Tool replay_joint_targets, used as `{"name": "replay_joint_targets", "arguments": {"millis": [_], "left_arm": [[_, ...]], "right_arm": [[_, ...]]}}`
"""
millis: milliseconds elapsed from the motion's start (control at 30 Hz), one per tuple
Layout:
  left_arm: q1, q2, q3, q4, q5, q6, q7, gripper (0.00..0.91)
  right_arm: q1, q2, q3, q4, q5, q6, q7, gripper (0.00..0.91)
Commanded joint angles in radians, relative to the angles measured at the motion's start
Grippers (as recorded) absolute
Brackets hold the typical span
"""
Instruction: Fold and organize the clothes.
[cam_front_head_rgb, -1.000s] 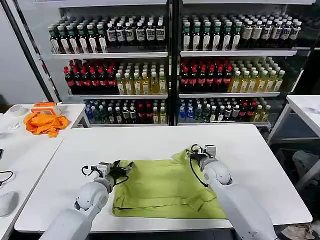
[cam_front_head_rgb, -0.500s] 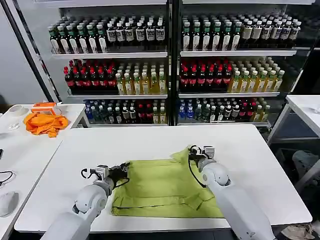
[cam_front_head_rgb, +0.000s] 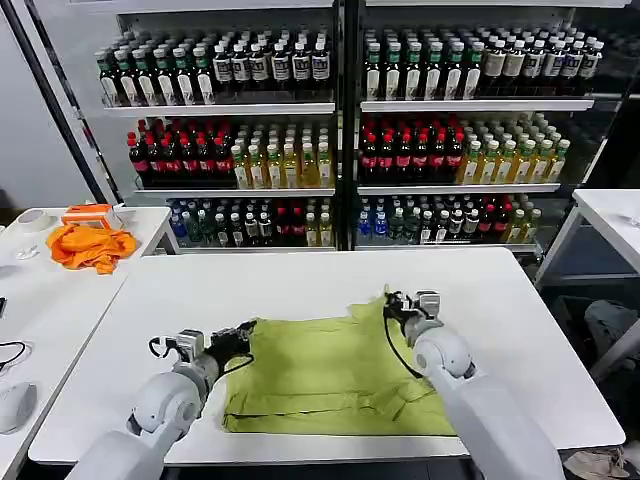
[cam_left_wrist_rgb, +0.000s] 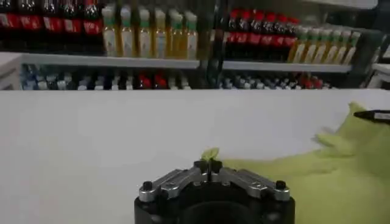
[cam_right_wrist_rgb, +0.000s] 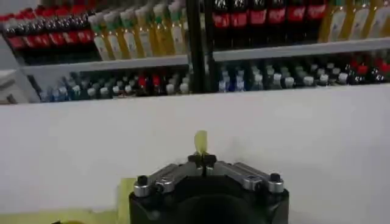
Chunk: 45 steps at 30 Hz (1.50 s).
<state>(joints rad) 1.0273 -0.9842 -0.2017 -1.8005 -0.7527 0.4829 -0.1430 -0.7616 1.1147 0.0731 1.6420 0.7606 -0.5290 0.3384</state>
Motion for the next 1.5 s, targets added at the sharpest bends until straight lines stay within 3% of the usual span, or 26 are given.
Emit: {"name": "replay_joint_targets", "arguments": {"millis": [33,300,500,767,1000,1033,1067,1100,1167,1200,1400,1500], "left_arm": [[0.097,0.035,-0.048,-0.135,-0.024,-0.015,0.007,0.02],[0.236,0.038,-0.108,-0.215,-0.011,-0.008,0.016,0.02],[0.308,0.049,-0.143,-0.263,-0.005,-0.008,0.017,0.02],[0.385,0.048,-0.152,-0.282,0.045,-0.026,0.025,0.02],[0.394,0.032,-0.129,-0.234,0.121,-0.048,0.023,0.02],[0.394,0.031,-0.127,-0.233,0.13,-0.049,0.021,0.02],[0.394,0.03,-0.126,-0.23,0.146,-0.05,0.019,0.02],[0.396,0.027,-0.125,-0.229,0.171,-0.046,0.019,0.06],[0.404,0.022,-0.13,-0.234,0.188,-0.037,0.012,0.544],[0.412,0.02,-0.133,-0.237,0.2,-0.037,0.004,0.907],[0.464,-0.023,-0.154,-0.294,0.312,-0.066,-0.071,0.907],[0.472,-0.107,-0.166,-0.326,0.311,-0.063,-0.124,0.907]], "right_arm": [[-0.172,-0.104,0.106,0.268,0.002,0.001,0.003,0.0],[-0.394,-0.151,0.199,0.437,-0.018,-0.002,0.002,0.0],[-0.53,-0.14,0.256,0.536,-0.044,-0.01,0.002,0.0],[-0.666,-0.109,0.303,0.57,-0.064,-0.019,0.006,0.0],[-0.666,-0.073,0.303,0.515,-0.083,-0.03,0.03,0.0],[-0.659,-0.068,0.3,0.504,-0.085,-0.041,0.032,0.131],[-0.655,-0.064,0.298,0.5,-0.086,-0.046,0.031,0.353],[-0.651,-0.06,0.294,0.491,-0.087,-0.046,0.029,0.907],[-0.65,-0.054,0.293,0.488,-0.092,-0.045,0.027,0.907],[-0.652,-0.052,0.294,0.491,-0.098,-0.044,0.024,0.907],[-0.679,-0.049,0.309,0.499,-0.138,-0.016,0.002,0.907],[-0.685,-0.04,0.313,0.486,-0.147,-0.009,0.005,0.907]]}}
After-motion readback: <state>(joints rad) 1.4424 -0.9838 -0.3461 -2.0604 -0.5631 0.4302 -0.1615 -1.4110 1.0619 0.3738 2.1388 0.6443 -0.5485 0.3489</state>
